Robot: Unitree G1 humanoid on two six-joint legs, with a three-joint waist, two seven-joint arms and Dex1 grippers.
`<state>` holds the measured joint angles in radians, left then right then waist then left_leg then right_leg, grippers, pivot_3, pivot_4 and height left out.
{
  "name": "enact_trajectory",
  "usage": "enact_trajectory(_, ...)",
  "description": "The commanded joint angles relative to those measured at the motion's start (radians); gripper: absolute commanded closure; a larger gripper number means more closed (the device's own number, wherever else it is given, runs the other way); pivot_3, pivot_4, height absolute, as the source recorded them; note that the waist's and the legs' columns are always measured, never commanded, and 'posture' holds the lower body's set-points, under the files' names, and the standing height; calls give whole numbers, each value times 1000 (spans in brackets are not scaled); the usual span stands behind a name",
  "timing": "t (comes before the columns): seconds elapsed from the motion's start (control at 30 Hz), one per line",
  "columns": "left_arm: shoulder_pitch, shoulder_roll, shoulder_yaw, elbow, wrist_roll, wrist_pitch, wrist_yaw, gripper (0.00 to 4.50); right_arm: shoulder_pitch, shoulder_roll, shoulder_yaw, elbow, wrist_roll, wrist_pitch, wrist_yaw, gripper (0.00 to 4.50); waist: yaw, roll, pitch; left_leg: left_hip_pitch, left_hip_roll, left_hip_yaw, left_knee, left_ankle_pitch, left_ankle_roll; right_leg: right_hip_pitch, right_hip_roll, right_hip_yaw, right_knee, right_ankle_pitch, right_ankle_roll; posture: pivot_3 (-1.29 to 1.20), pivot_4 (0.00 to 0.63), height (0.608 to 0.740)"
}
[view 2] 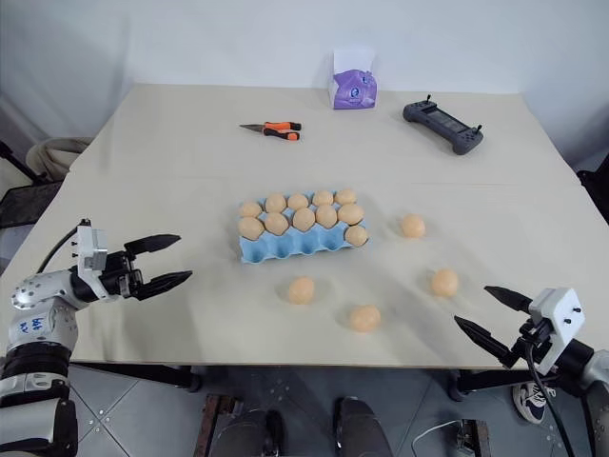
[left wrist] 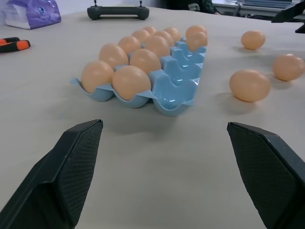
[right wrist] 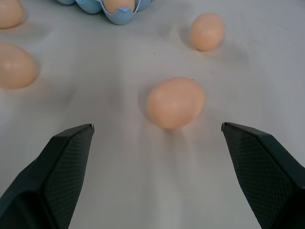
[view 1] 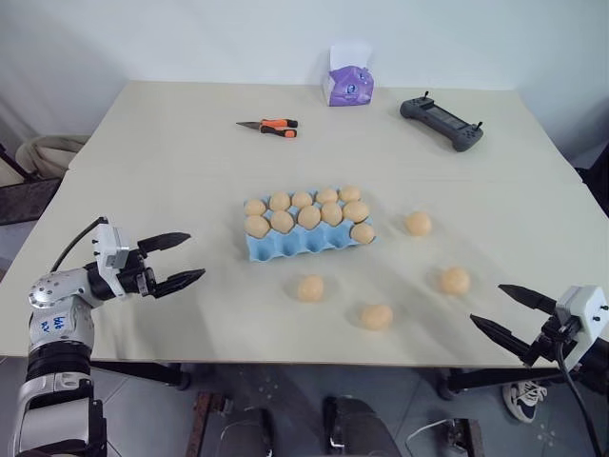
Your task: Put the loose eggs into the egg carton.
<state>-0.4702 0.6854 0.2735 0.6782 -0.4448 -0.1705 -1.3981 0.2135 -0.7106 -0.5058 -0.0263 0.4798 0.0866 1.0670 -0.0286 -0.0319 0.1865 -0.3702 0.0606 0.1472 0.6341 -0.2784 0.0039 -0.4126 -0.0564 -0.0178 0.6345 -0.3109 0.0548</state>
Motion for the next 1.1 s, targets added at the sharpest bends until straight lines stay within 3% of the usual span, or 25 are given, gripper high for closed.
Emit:
enact_trajectory(0.03, -27, 2, -1, 0, 13, -20, 13, 50, 5, -2, -15, -12, 7, -5, -21, 0, 1, 0, 0, 0, 0, 0, 0, 0, 0, 0, 0, 0, 0, 0, 0, 0, 150, 740)
enact_trajectory(0.37, 16, 17, 7, -93, -24, 127, 21, 50, -19, -24, -19, -40, 18, 27, -51, 0, -1, 0, 0, 0, 0, 0, 0, 0, 0, 0, 0, 0, 1, 0, 0, 0, 150, 740)
enact_trajectory(0.77, 19, 11, 19, -110, -34, 131, 10, 50, -39, -36, -33, -87, 22, 65, -87, 0, 0, 0, 0, 0, 0, 0, 1, 0, 0, 0, 0, 0, 2, 0, 0, 0, 150, 740)
enact_trajectory(1.1, -4, -19, 34, -81, -71, 78, -42, 50, -102, 19, -8, -280, 33, 297, -390, 0, 0, 0, 0, 0, 0, 0, 1, 0, 0, -1, -1, 0, 3, 0, -1, 0, 150, 740)
